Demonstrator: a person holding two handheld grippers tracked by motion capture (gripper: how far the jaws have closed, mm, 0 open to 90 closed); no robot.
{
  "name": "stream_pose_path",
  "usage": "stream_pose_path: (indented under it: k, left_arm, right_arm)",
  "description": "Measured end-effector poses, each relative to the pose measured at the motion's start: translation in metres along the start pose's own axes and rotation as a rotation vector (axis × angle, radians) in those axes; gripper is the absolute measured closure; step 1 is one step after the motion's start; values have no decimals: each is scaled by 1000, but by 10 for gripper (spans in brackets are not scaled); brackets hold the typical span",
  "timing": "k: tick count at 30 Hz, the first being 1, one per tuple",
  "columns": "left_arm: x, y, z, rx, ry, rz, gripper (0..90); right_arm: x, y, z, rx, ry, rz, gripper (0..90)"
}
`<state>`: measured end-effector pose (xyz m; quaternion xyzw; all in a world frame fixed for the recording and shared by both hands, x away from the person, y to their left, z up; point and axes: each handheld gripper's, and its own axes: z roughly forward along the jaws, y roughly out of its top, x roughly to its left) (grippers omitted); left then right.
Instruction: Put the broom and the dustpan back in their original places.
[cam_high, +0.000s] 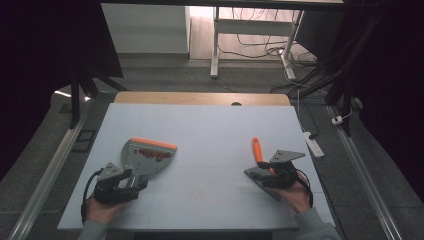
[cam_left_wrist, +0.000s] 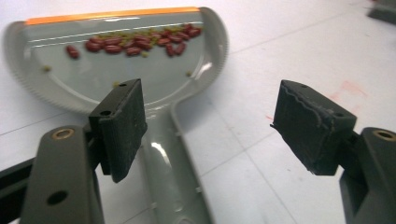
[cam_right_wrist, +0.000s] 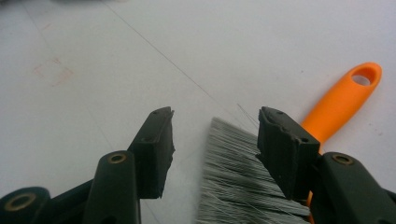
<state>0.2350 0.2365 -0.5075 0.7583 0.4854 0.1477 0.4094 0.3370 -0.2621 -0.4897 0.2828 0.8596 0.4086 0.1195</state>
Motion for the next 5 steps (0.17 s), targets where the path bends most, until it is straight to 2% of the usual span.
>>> stream_pose_path:
  k: [2, 5]
  left_arm:
    - [0, 1, 2, 2, -33, 10, 274]
    - [2, 3, 3, 8, -56, 15, 278]
  right_arm:
    - [1, 0, -1, -11, 5, -6, 459]
    - [2, 0, -3, -30, 7, -8, 463]
